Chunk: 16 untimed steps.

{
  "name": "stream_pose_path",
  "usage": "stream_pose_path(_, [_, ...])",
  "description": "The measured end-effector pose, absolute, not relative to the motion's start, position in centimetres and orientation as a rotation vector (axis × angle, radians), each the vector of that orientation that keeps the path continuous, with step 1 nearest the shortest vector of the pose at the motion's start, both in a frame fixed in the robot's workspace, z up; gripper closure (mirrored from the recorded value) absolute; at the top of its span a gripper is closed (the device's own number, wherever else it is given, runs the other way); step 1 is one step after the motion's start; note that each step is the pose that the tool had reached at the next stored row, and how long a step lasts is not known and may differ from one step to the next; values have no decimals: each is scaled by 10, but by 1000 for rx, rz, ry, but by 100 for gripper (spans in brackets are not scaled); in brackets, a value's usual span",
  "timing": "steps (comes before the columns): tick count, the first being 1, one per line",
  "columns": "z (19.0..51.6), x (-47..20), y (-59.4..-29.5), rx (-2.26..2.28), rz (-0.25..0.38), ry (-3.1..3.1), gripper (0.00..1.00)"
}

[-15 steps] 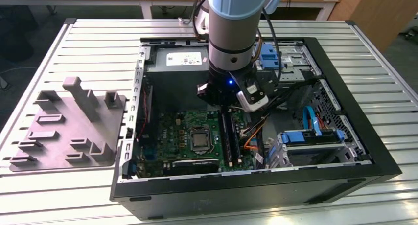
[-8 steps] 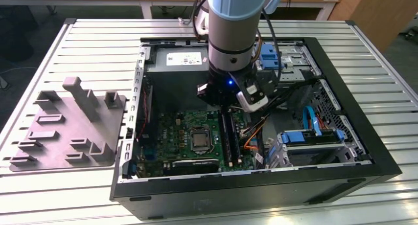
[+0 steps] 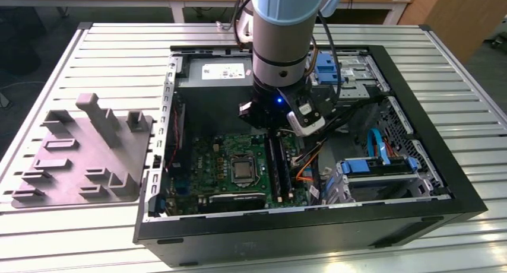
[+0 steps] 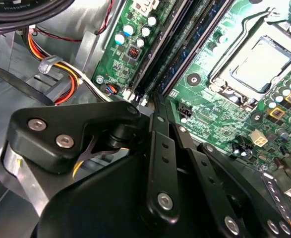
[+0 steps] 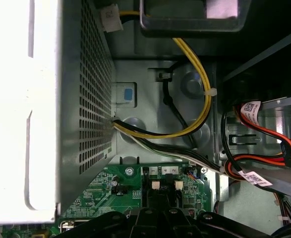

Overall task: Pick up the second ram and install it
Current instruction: 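Press down the second ram until it locks into place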

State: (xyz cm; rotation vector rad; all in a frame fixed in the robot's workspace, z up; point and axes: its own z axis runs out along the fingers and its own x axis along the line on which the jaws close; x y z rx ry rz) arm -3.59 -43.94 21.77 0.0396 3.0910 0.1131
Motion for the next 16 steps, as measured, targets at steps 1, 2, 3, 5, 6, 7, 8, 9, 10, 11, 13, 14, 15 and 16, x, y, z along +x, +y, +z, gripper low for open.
stream_pose_path(1, [218,-36,-439,40,113,3091,90])
stream_pose_path(2, [218,-36,-439,40,113,3091,90])
stream_pose_path(3, [218,-36,-439,40,113,3091,90])
stream_pose_path(5, [222,-36,-439,40,114,3091,90])
stream_pose_path(6, [225,-36,-439,40,113,3091,90])
stream_pose_path(7, [227,-36,-439,40,113,3091,90])
stream_pose_path(8, [230,-36,-439,40,113,3091,90])
stream_pose_path(9, [232,-36,-439,40,113,3091,90])
stream_pose_path(10, [235,-36,-439,40,113,3091,90])
stream_pose_path(11, [238,-36,-439,40,113,3091,90])
stream_pose_path(13, [244,-36,-439,40,113,3091,90])
stream_pose_path(14, [245,-36,-439,40,113,3091,90])
stream_pose_path(15, [246,-36,-439,40,113,3091,90])
stream_pose_path(16, [246,-36,-439,40,113,3091,90])
